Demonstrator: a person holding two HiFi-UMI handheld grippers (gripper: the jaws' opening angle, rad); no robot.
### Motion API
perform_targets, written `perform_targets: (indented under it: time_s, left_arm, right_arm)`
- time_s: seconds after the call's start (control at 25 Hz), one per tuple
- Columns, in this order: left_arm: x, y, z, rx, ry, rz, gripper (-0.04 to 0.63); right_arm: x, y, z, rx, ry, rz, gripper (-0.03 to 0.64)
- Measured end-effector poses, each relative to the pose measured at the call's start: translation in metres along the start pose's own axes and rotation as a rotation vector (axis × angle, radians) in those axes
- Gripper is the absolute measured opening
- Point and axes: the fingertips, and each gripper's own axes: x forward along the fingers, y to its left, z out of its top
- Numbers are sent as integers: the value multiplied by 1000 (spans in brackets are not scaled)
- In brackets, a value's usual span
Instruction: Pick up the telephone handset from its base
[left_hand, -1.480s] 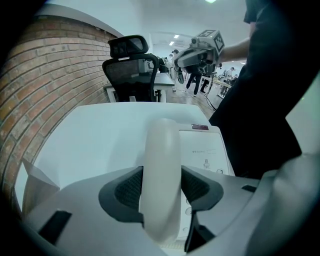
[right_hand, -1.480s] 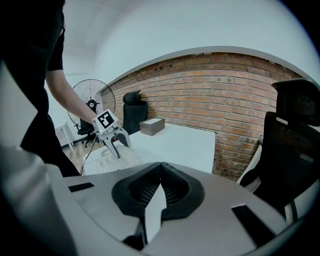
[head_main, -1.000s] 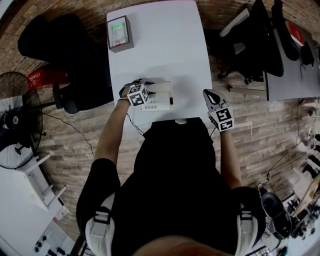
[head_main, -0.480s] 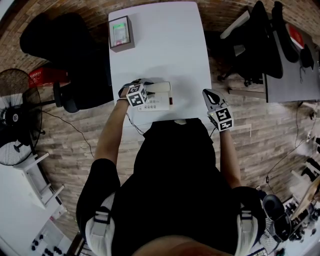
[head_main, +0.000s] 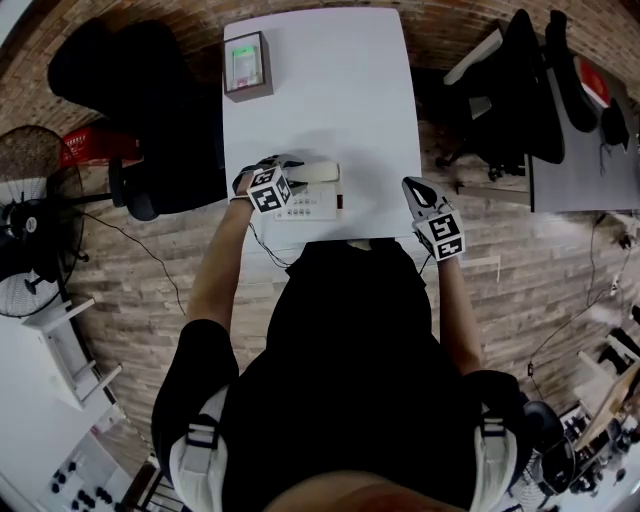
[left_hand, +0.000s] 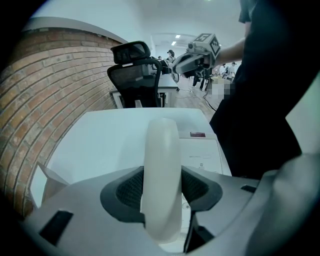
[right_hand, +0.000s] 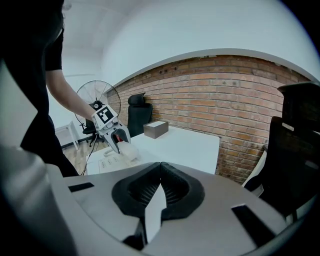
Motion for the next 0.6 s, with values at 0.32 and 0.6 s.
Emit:
perform_targets:
  time_s: [0.32,0.6]
  left_arm:
    - [-17,3,2,-60,-13,52,221]
    - [-28,2,8,-143,-50,118,221]
  right_arm:
    - [1,-2,1,-29,-3,39,0]
    - [2,-5,7,-60,-7,75,0]
